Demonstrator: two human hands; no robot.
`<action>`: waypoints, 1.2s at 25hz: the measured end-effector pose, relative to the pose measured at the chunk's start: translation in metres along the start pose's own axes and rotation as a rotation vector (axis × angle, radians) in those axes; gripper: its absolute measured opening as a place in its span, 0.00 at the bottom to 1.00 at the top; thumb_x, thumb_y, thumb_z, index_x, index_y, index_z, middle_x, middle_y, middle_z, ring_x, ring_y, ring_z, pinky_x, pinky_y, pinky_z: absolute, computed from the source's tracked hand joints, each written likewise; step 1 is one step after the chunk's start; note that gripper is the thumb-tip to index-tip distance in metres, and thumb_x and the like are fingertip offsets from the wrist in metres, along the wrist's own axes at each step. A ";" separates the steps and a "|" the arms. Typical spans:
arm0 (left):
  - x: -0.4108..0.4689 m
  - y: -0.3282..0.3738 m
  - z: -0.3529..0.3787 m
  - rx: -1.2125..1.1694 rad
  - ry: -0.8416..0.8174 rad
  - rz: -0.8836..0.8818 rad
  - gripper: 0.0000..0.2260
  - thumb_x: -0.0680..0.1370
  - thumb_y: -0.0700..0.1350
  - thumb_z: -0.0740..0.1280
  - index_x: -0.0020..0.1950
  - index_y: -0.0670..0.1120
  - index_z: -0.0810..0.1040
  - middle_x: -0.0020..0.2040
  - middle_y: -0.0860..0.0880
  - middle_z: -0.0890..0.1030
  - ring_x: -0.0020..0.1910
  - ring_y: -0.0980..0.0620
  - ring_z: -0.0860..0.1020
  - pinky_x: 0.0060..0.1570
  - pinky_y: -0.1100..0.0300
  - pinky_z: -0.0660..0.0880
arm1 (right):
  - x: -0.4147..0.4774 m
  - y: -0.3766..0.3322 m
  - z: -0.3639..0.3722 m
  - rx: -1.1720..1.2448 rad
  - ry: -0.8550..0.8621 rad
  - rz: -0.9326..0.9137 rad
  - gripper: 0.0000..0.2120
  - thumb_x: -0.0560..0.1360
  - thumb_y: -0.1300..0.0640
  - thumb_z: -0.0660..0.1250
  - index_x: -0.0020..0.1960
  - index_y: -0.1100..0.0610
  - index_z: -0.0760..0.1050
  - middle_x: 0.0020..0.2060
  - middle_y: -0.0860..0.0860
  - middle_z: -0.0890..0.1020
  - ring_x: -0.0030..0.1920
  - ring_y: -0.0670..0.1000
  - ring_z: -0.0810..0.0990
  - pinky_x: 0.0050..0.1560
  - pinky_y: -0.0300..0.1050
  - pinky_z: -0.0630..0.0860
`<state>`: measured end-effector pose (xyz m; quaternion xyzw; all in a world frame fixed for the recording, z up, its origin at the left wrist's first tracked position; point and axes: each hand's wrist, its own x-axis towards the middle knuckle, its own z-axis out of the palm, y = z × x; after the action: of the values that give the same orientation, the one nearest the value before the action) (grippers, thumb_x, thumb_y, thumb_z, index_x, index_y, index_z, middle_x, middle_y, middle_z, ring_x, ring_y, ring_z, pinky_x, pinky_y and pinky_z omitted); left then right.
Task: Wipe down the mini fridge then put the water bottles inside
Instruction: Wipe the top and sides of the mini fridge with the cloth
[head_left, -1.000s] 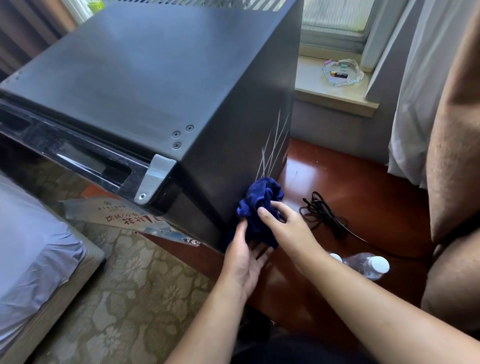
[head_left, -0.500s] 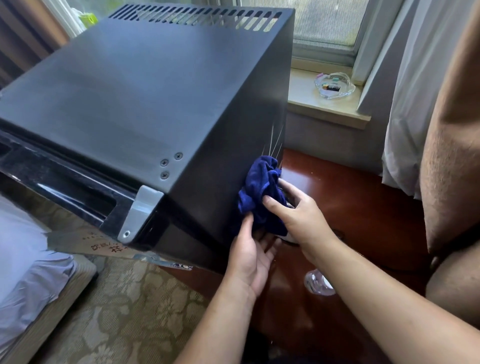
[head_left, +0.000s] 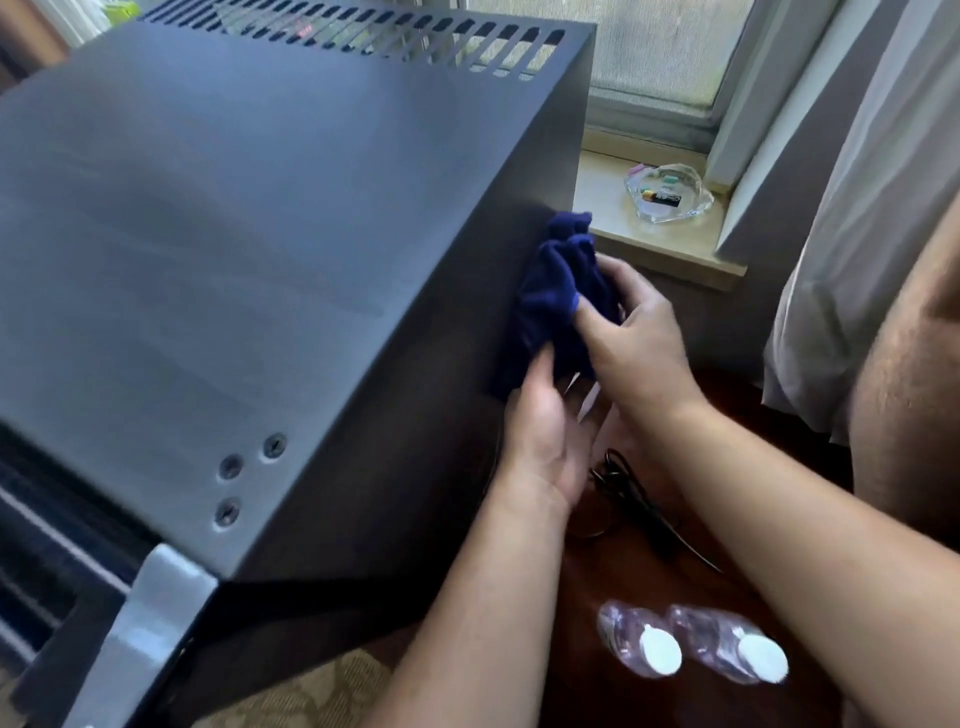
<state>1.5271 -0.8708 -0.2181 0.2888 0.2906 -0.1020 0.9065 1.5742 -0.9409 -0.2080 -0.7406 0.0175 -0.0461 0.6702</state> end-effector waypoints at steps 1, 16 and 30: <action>0.009 0.001 0.011 -0.013 0.001 -0.001 0.14 0.85 0.51 0.60 0.59 0.46 0.82 0.58 0.43 0.85 0.44 0.53 0.85 0.37 0.62 0.82 | 0.014 0.000 -0.002 -0.013 0.002 -0.011 0.16 0.78 0.61 0.72 0.65 0.59 0.79 0.57 0.53 0.87 0.60 0.50 0.85 0.66 0.53 0.79; 0.097 -0.046 -0.025 -0.024 0.258 -0.087 0.19 0.83 0.50 0.67 0.68 0.40 0.80 0.65 0.37 0.83 0.51 0.43 0.83 0.32 0.60 0.81 | 0.049 0.100 0.015 -0.373 -0.070 0.275 0.12 0.76 0.59 0.63 0.56 0.53 0.81 0.50 0.53 0.88 0.56 0.59 0.84 0.59 0.57 0.79; -0.003 -0.072 -0.132 -0.143 0.279 -0.044 0.20 0.87 0.51 0.53 0.68 0.43 0.78 0.70 0.37 0.77 0.59 0.45 0.77 0.62 0.51 0.71 | -0.079 0.068 0.009 -0.376 -0.367 0.206 0.07 0.73 0.54 0.72 0.42 0.57 0.77 0.30 0.50 0.77 0.36 0.41 0.71 0.38 0.45 0.73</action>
<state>1.4371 -0.8522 -0.3372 0.2284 0.4266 -0.0595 0.8731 1.4986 -0.9323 -0.2801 -0.8423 -0.0205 0.1611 0.5139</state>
